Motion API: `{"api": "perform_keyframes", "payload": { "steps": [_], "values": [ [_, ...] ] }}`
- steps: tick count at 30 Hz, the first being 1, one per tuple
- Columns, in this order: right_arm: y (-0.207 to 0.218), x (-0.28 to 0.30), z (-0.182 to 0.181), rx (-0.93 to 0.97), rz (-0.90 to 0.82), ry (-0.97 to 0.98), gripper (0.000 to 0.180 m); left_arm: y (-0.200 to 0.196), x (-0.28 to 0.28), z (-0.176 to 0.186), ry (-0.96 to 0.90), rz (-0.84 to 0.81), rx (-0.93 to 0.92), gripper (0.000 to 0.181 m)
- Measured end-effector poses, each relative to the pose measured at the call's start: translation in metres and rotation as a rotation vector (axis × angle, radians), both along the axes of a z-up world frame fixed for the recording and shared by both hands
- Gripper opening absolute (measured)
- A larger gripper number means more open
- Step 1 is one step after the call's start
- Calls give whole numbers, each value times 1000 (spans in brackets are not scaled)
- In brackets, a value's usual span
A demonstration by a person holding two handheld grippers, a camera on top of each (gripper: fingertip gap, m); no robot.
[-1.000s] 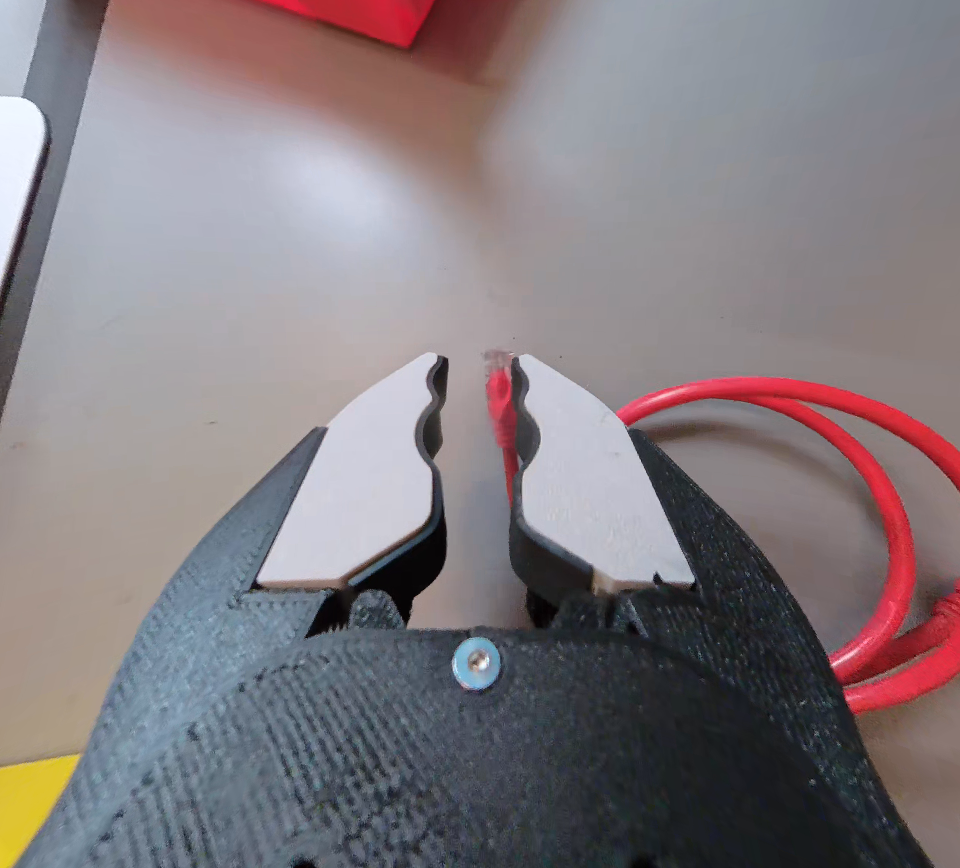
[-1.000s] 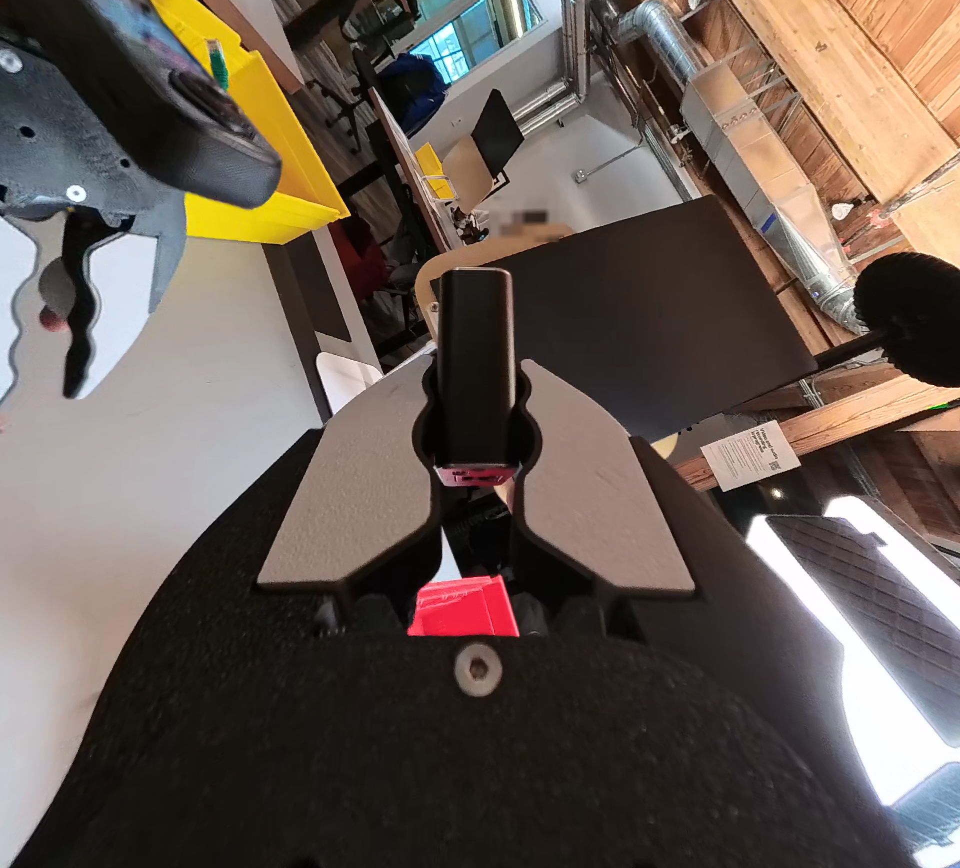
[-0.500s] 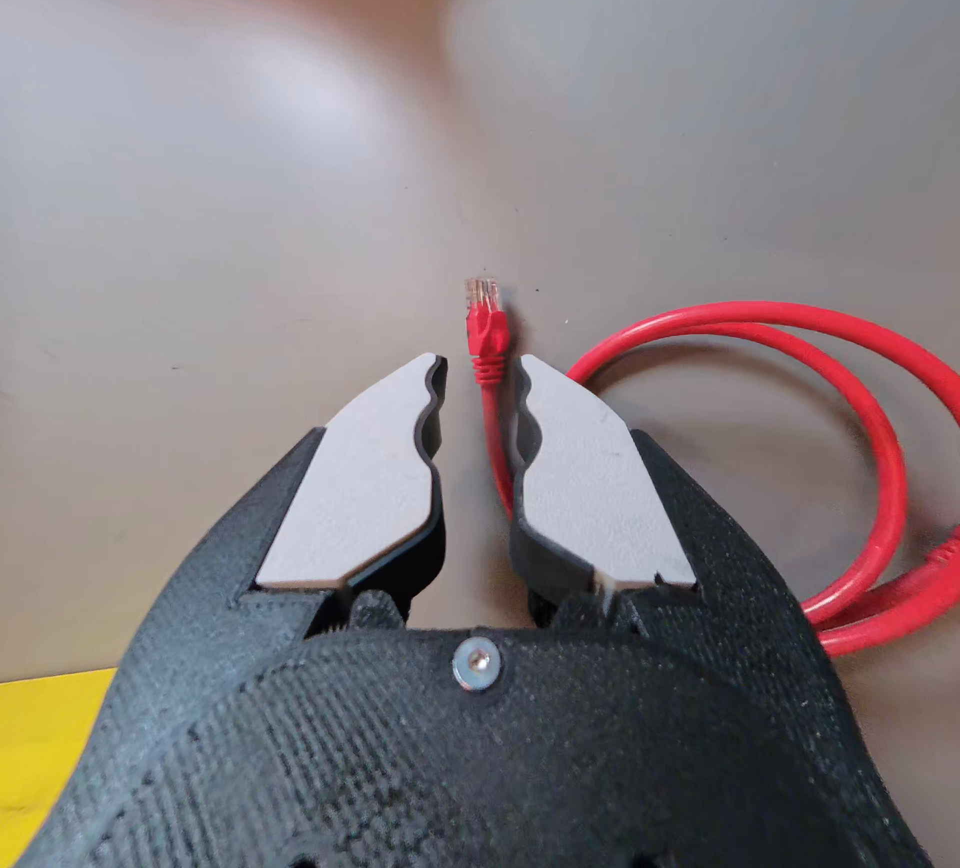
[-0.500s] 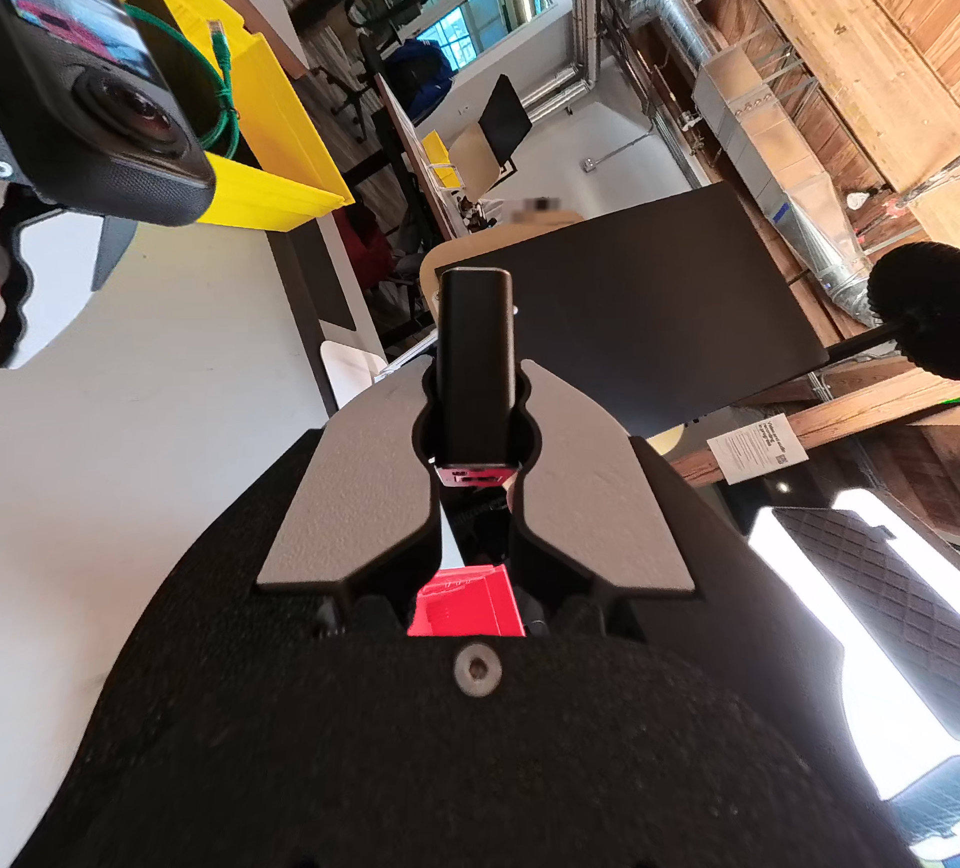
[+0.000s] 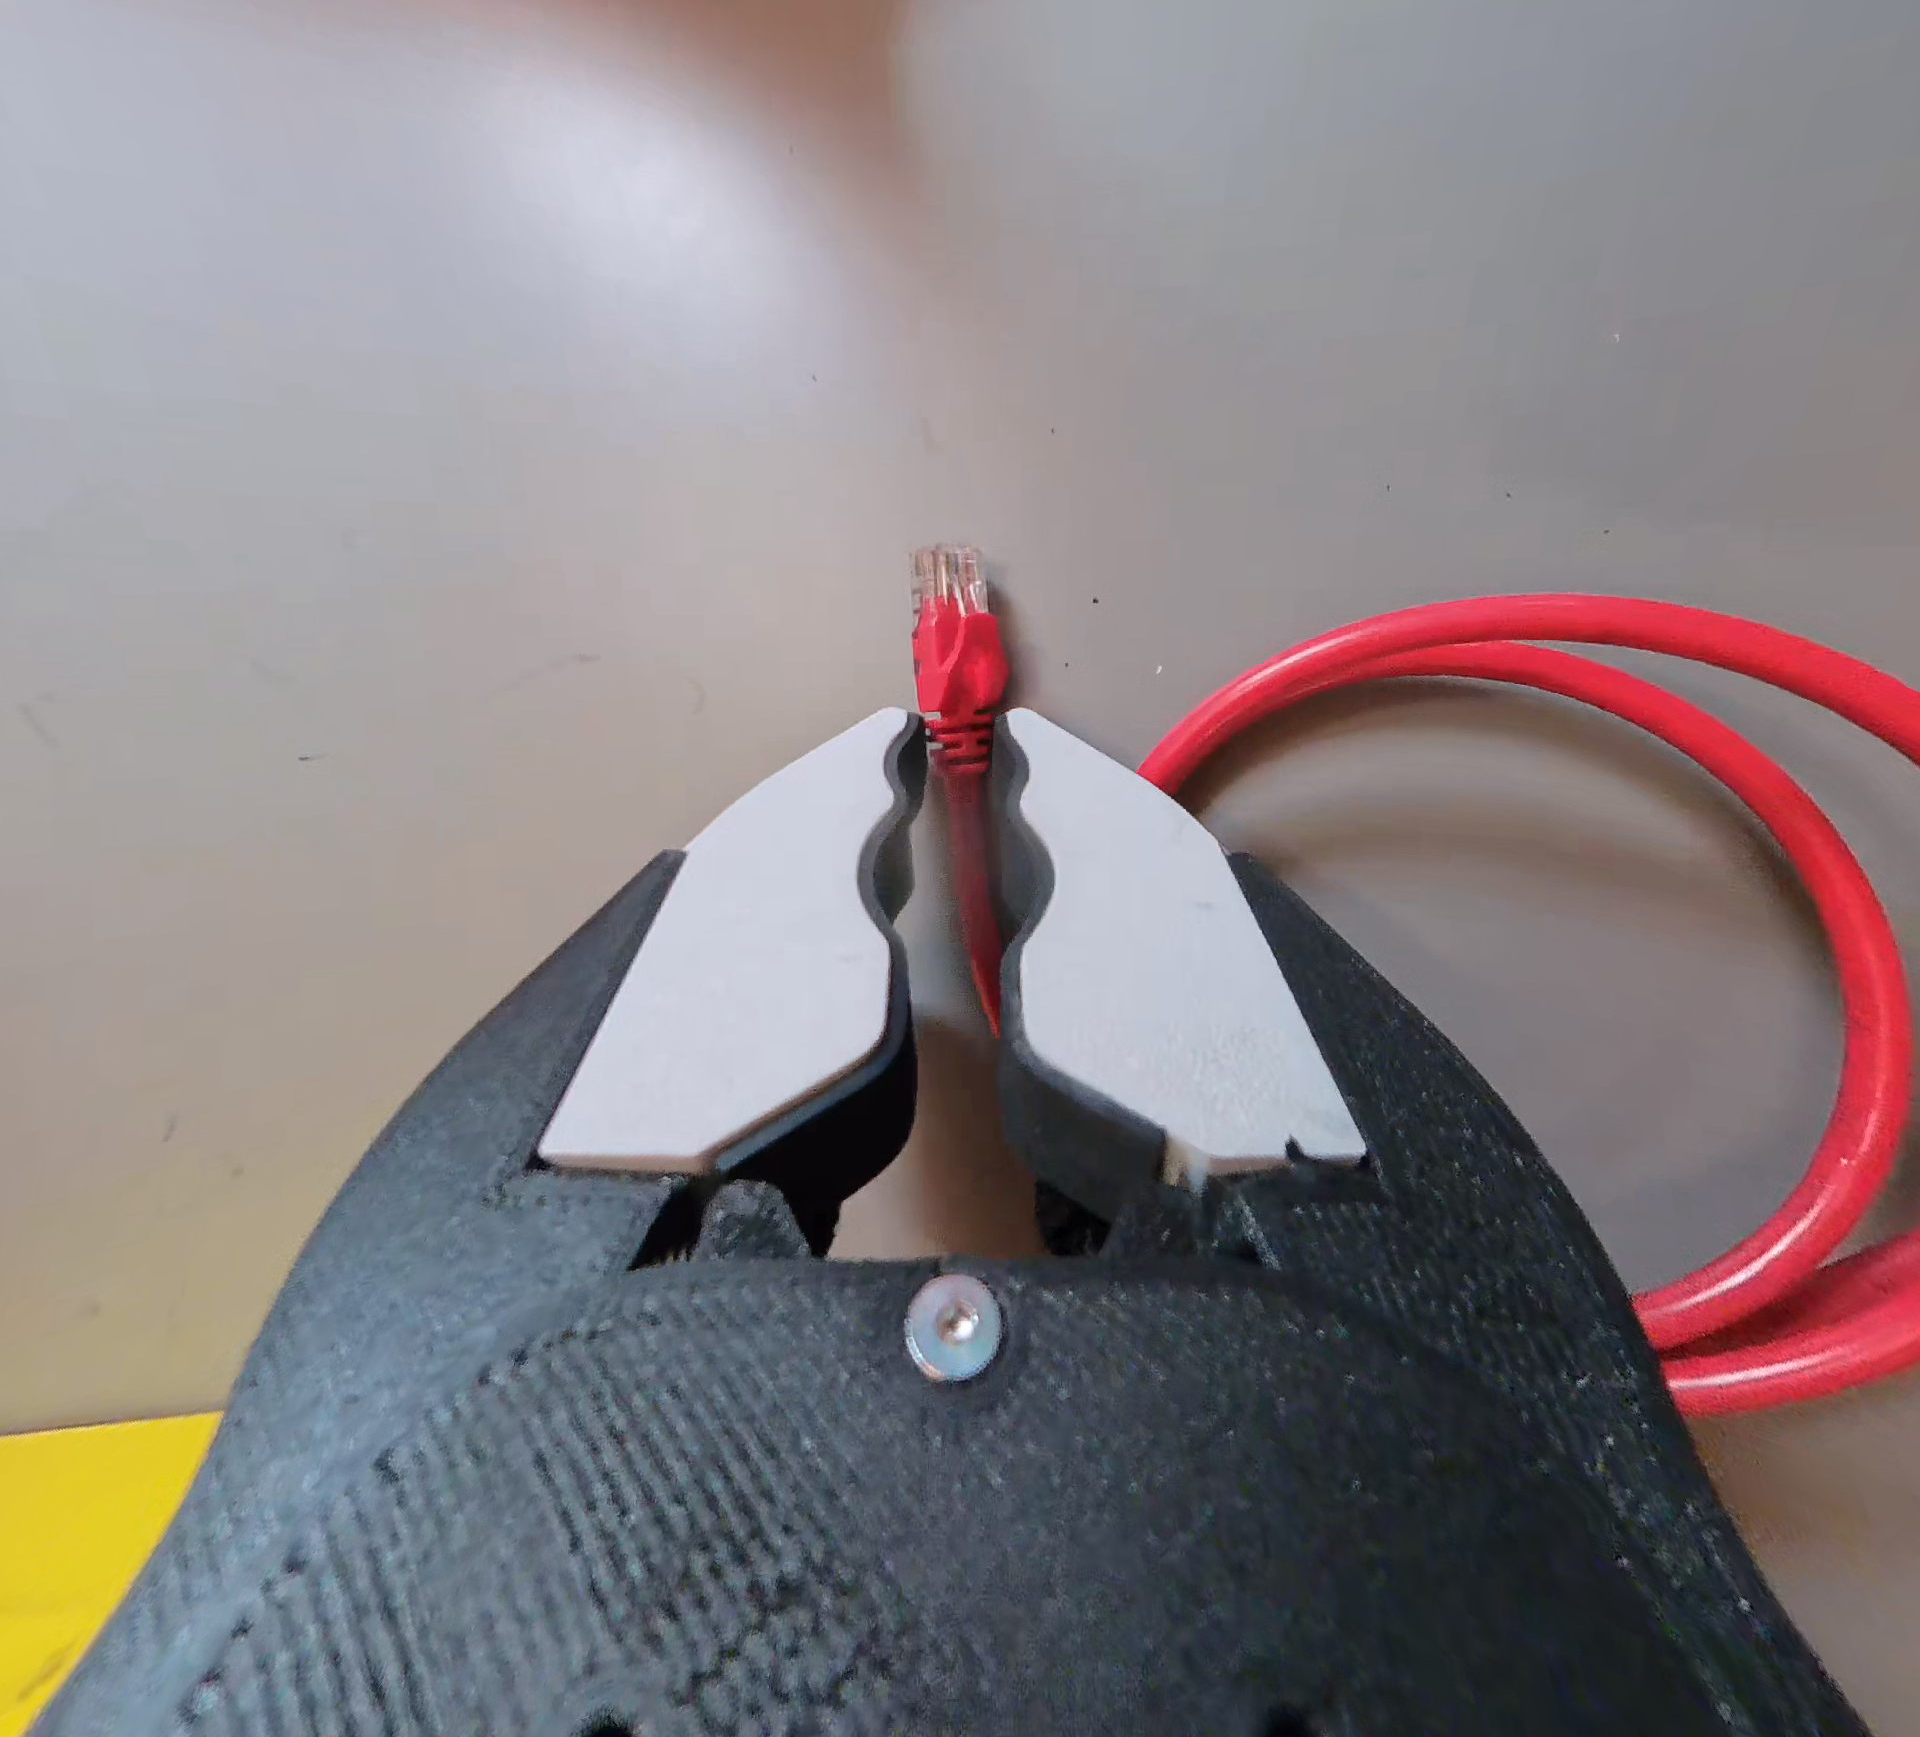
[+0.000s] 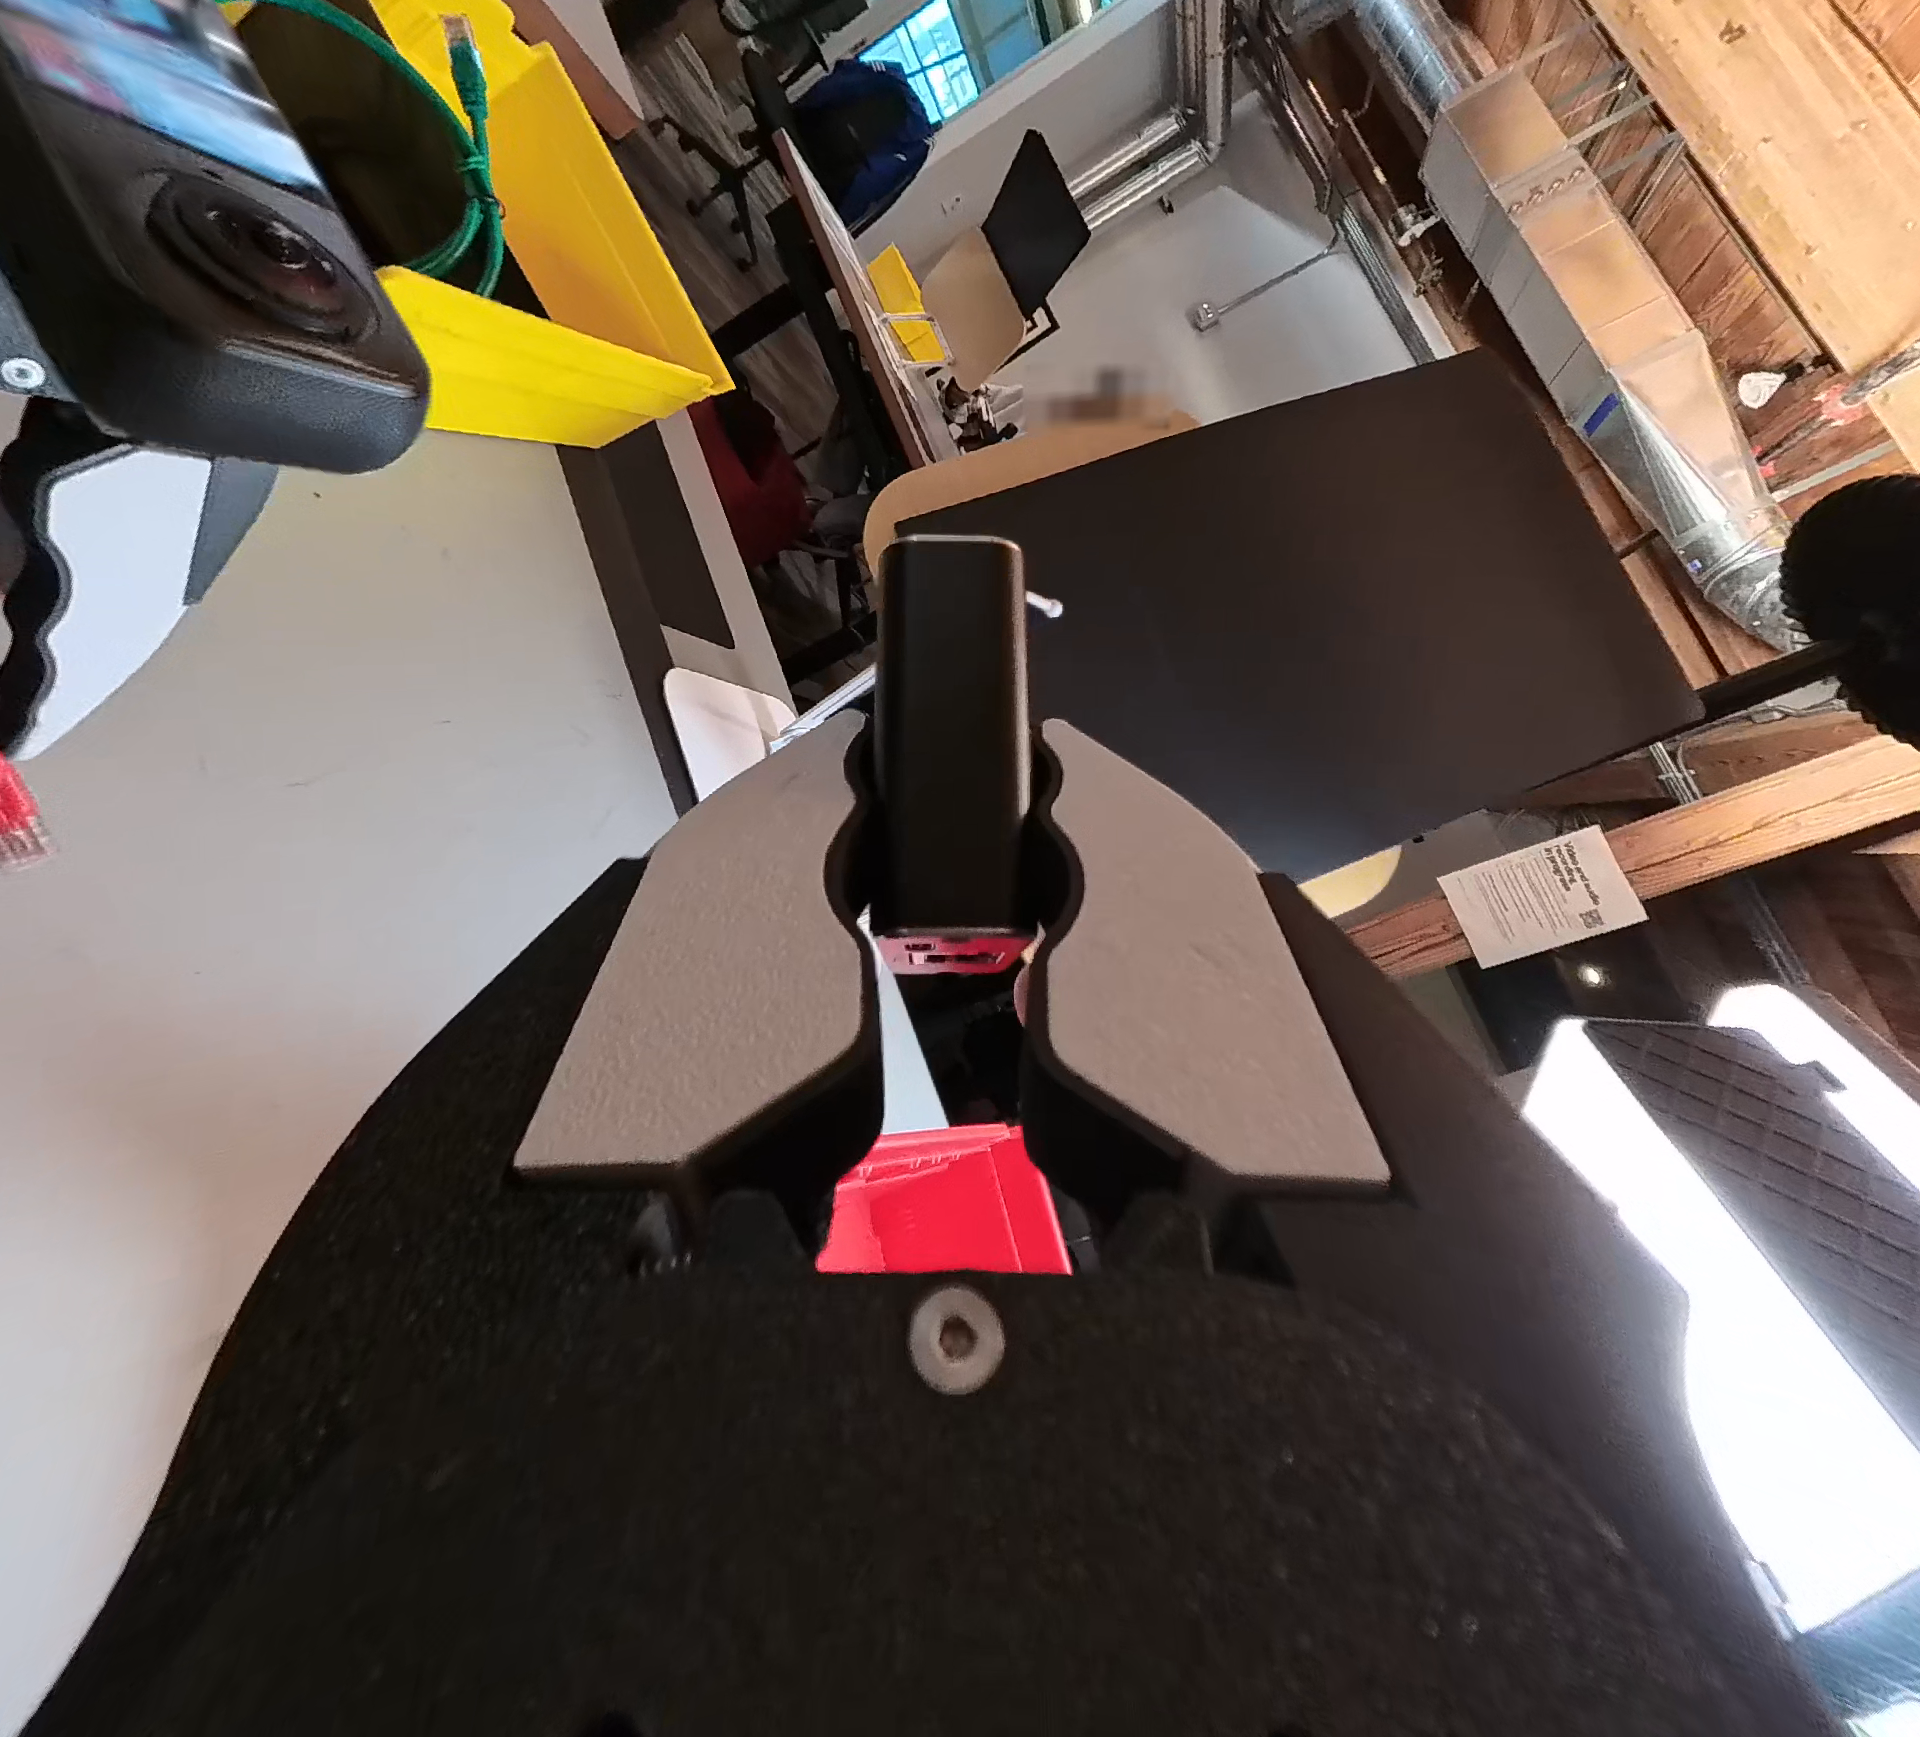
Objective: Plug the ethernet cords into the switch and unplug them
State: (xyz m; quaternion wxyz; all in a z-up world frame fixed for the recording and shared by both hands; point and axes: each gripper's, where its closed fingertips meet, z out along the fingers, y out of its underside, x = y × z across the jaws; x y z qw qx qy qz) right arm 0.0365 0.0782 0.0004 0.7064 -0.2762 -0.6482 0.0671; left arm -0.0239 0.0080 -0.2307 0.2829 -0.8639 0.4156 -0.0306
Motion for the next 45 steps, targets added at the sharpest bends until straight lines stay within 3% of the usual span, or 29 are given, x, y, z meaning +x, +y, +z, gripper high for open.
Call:
{"api": "perform_keyframes", "payload": {
  "steps": [4, 11, 16, 25, 34, 45],
  "values": [
    [0, -2, -7, 9, 4, -20, 26, 5, -4, 4, -67, 30, 8, 12],
    [-19, -7, -21, 26, 147, -78, 26, -6, -3, 65, -565, 33, -70, 12],
    [-31, -19, -48, 74, 194, -172, 26, -20, -5, 91, -699, -1, -126, 12],
    [-64, -43, -115, 157, 295, -334, 26, -38, 9, 73, -633, -65, -270, 12],
    [-81, -21, -161, 242, 349, -408, 26, -49, 19, 47, -574, -113, -415, 12],
    [-106, -21, -181, 296, 408, -462, 26, -67, 21, 27, -517, -209, -517, 12]
  ]
}}
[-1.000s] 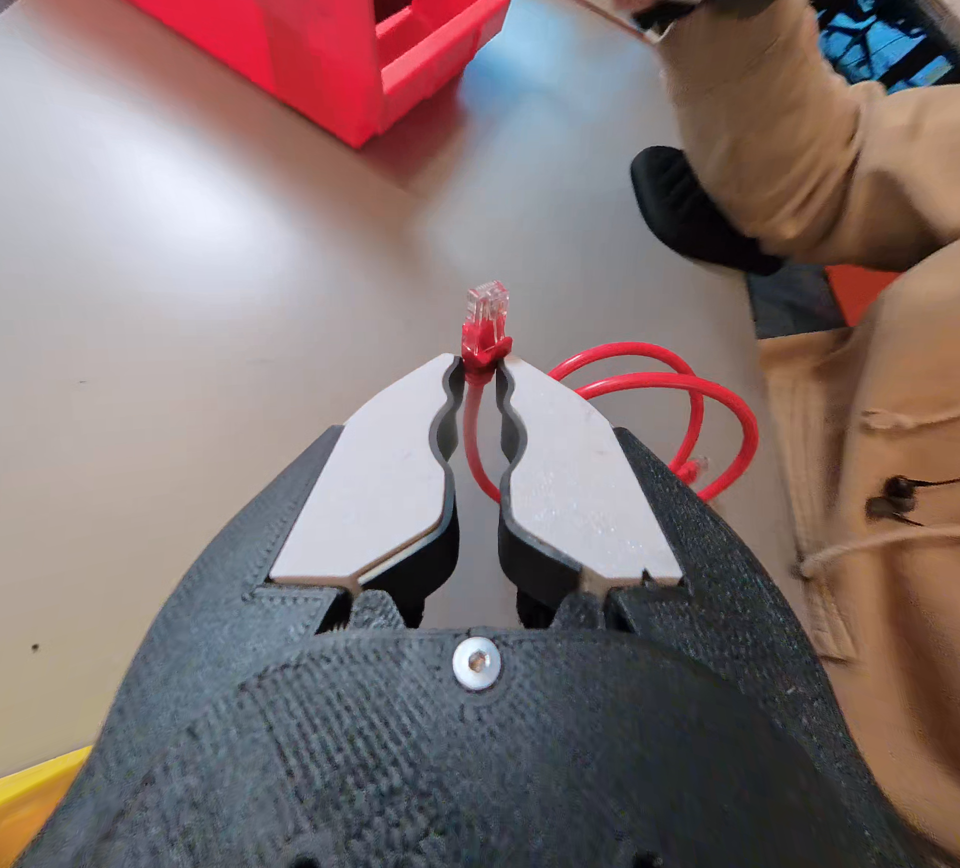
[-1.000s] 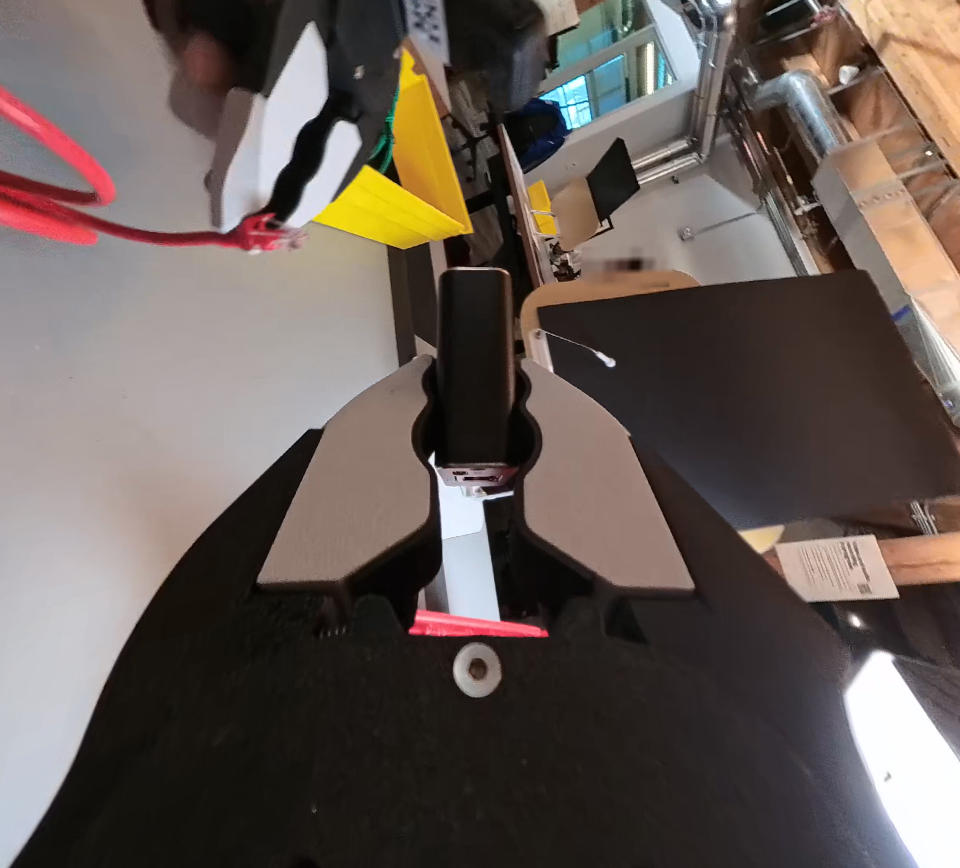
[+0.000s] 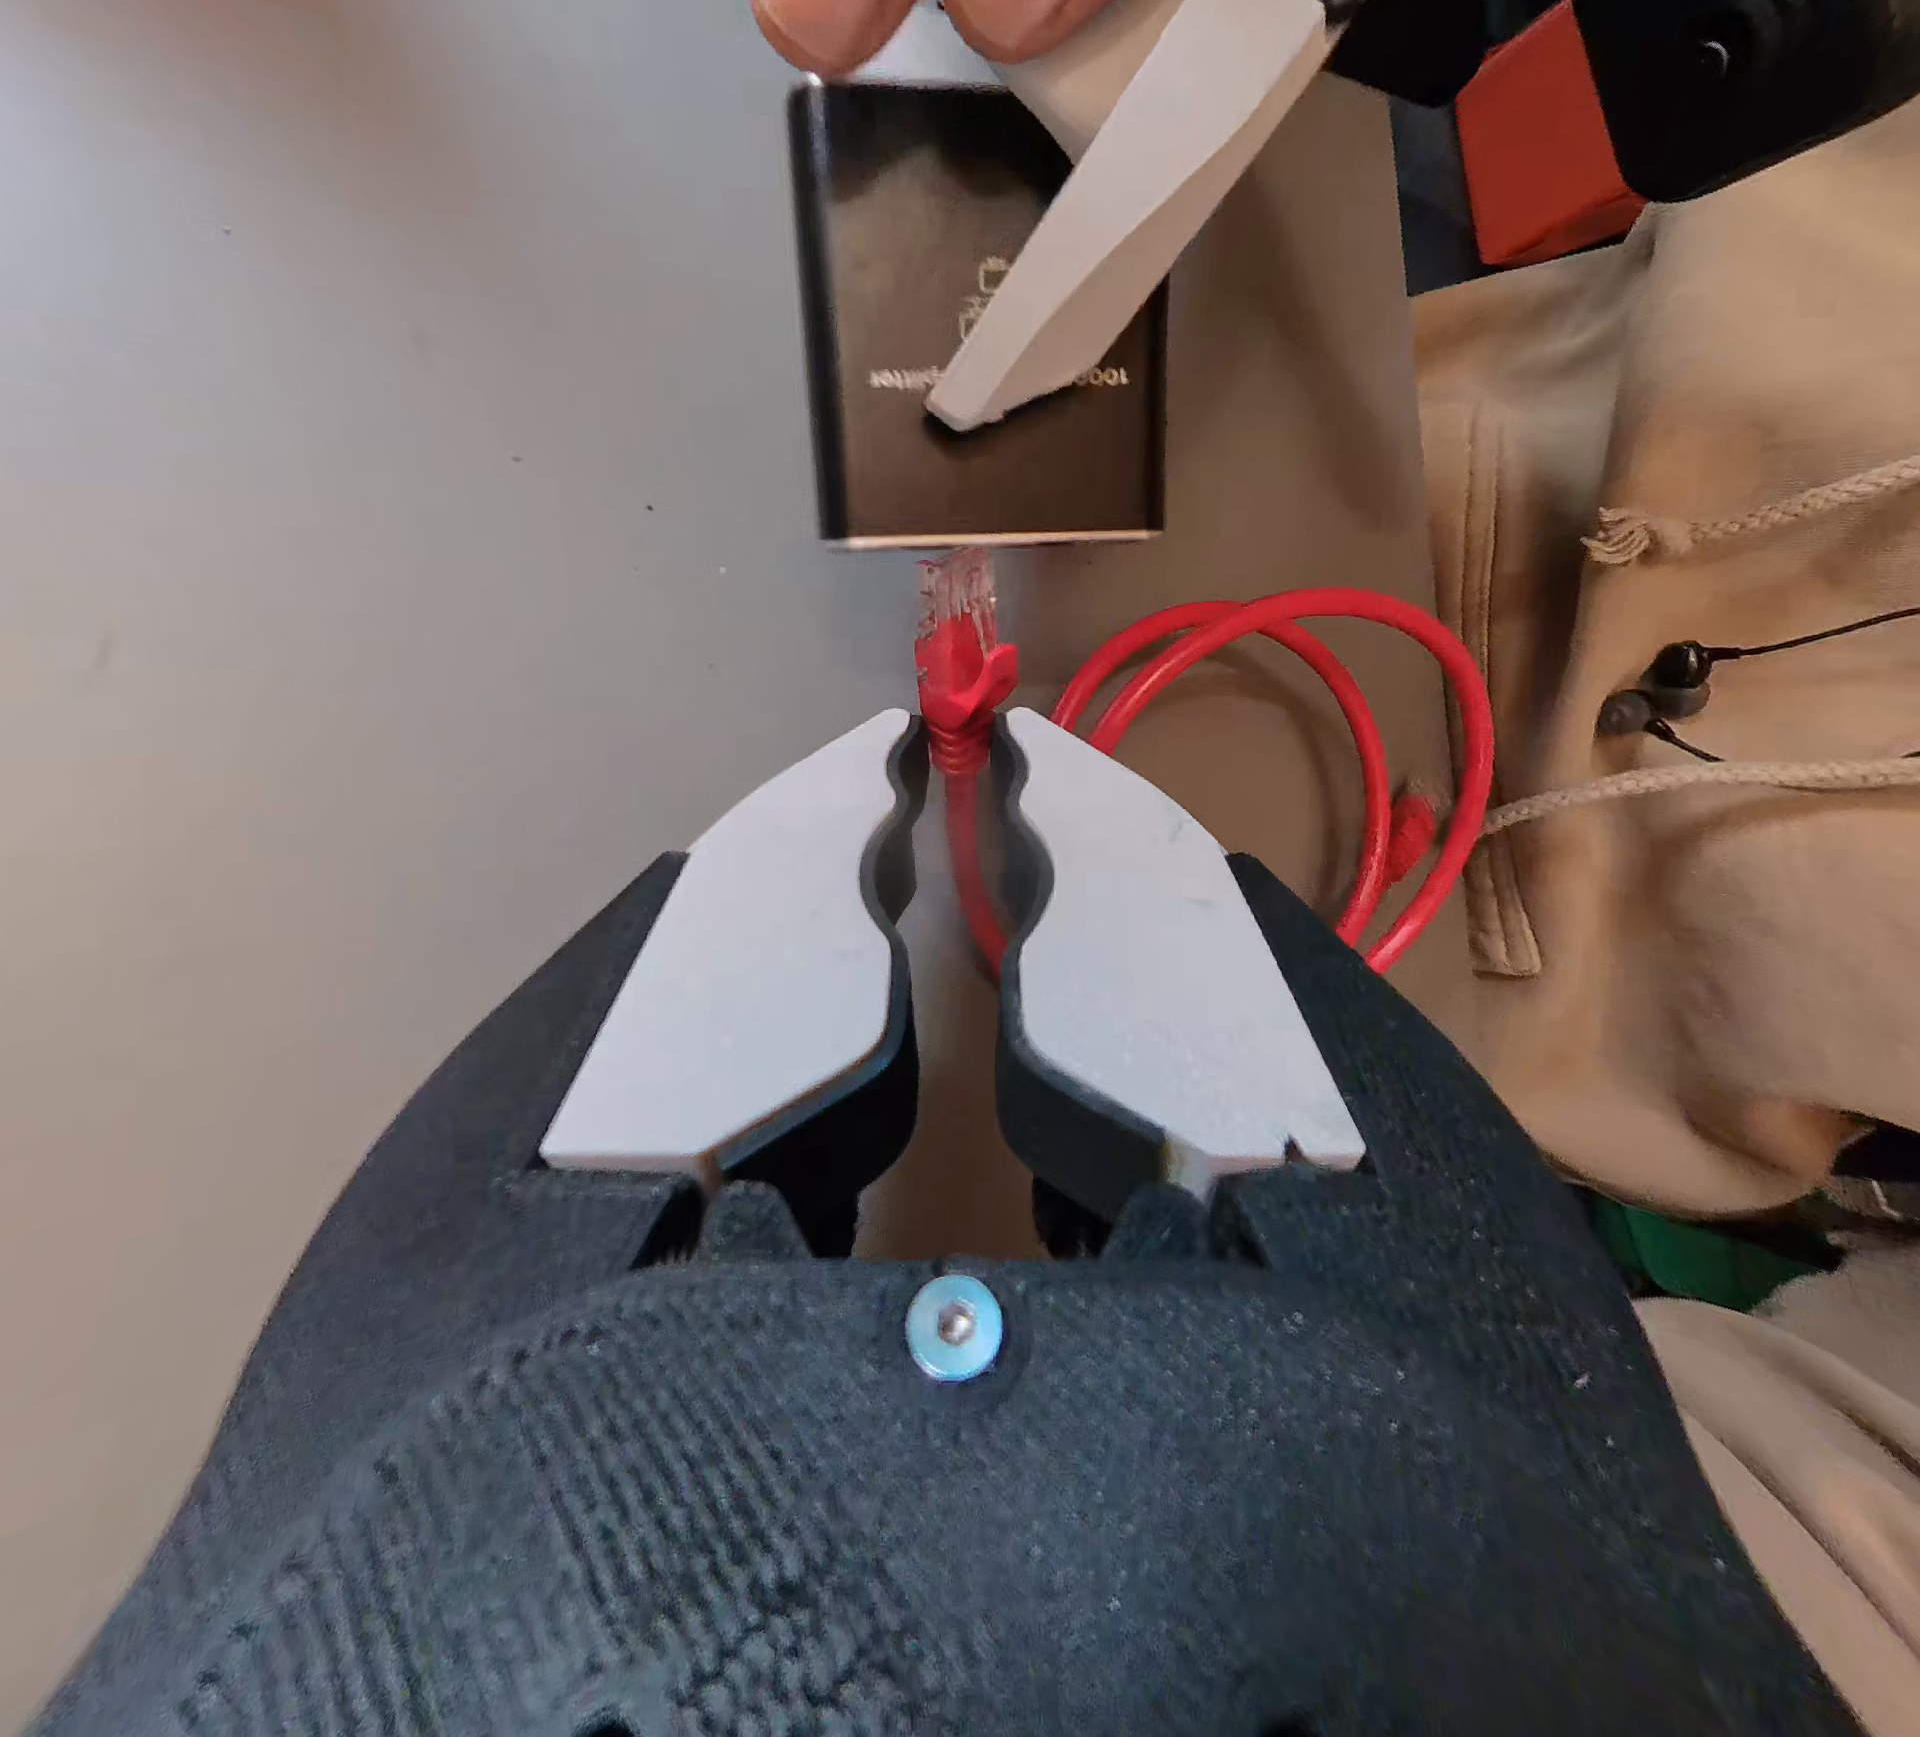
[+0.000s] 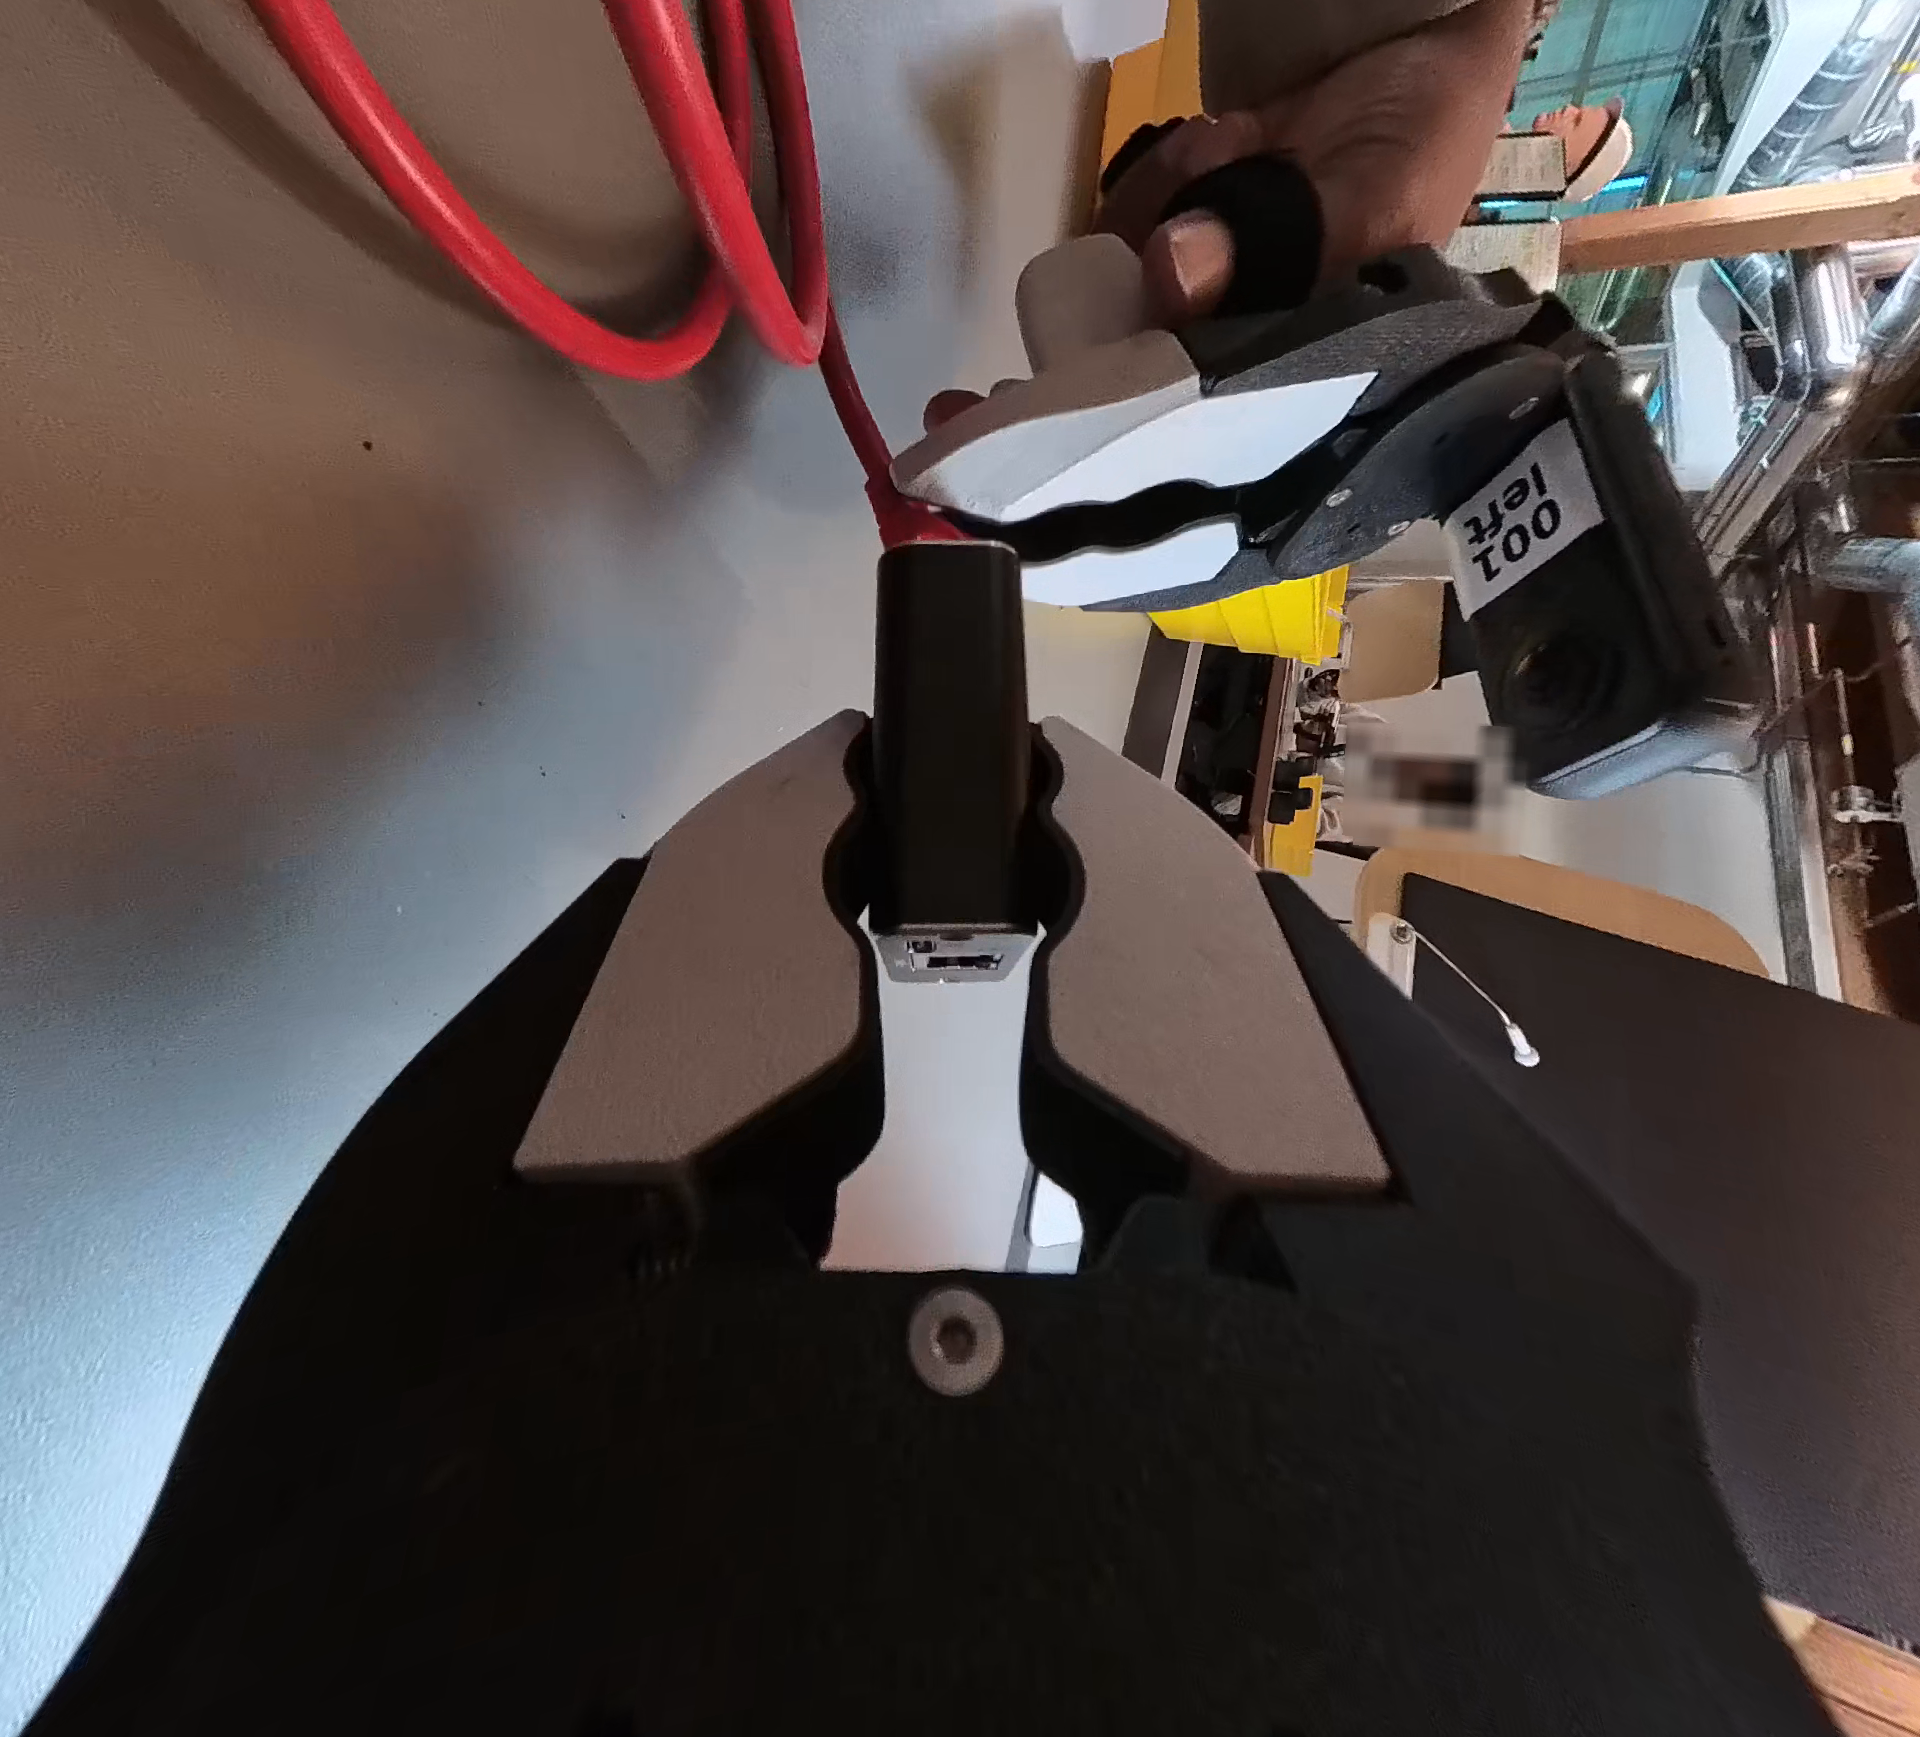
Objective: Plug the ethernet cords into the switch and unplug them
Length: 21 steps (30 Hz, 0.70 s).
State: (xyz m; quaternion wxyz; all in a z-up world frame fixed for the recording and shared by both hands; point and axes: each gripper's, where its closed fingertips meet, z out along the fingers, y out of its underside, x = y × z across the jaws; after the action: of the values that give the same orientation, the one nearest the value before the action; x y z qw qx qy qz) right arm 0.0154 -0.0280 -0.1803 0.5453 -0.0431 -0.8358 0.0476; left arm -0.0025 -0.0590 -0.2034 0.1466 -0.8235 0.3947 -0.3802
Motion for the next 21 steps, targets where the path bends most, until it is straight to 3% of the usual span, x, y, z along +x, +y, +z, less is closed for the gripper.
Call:
{"api": "perform_keyframes", "payload": {
  "steps": [4, 12, 15, 21],
  "values": [
    [12, -1, -3, -14, -48, 2, 26, 16, -6, -2, 28, 69, 87, 14],
    [59, 7, 11, -79, -196, 54, 26, 66, -25, 26, 312, 304, 550, 31],
    [74, 12, 19, -105, -237, 79, 26, 60, -23, 33, 342, 326, 658, 31],
    [82, 14, 26, -110, -264, 102, 26, 39, -21, 13, 400, 343, 797, 34]
  ]
}}
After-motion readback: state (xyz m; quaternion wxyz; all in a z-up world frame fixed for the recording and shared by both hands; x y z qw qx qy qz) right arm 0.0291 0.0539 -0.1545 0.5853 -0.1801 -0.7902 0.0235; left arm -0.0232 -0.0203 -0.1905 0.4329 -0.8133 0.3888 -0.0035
